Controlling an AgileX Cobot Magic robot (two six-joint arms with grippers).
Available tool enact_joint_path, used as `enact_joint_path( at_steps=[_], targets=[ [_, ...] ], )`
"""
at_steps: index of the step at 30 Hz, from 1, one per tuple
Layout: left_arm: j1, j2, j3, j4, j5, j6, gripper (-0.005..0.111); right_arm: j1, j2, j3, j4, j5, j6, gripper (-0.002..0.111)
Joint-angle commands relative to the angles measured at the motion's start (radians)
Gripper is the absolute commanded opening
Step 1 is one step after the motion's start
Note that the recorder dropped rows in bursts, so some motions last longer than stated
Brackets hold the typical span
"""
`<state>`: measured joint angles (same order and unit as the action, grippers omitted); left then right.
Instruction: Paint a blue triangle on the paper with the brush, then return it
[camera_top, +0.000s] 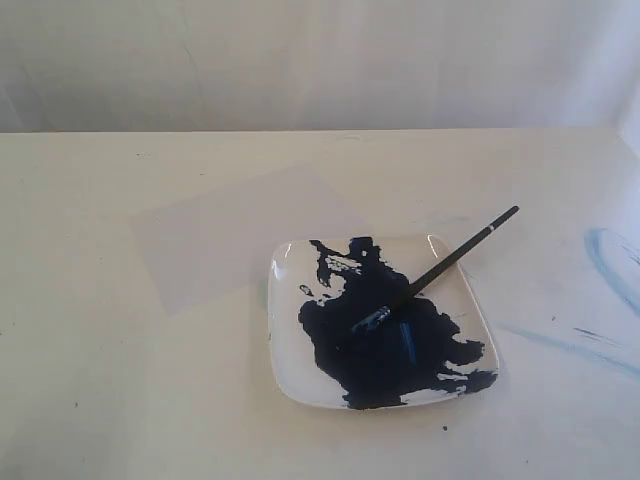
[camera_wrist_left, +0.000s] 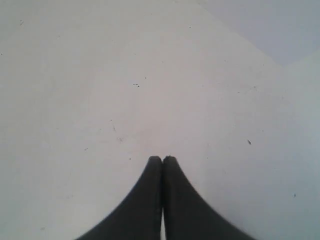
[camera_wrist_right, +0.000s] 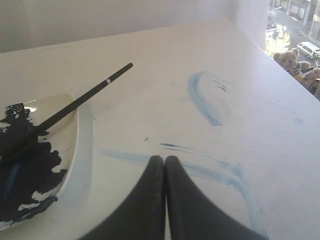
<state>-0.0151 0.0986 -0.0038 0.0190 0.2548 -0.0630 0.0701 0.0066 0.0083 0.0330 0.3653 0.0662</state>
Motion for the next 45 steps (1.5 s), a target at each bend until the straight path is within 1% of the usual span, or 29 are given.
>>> enact_joint_path(
  at_steps=[1,4,45],
  targets=[
    [-0.008,0.004,0.004,-0.003,0.001,0.0,0.0,-0.007,-0.007,-0.008,0.001,-0.015,-0.002,0.0],
    [-0.008,0.004,0.004,-0.003,0.001,0.0,0.0,-0.007,-0.007,-0.008,-0.01,-0.012,-0.025,0.0],
    [-0.008,0.004,0.004,-0.003,0.001,0.0,0.0,-0.007,-0.007,-0.008,-0.006,-0.017,-0.025,0.0]
  ],
)
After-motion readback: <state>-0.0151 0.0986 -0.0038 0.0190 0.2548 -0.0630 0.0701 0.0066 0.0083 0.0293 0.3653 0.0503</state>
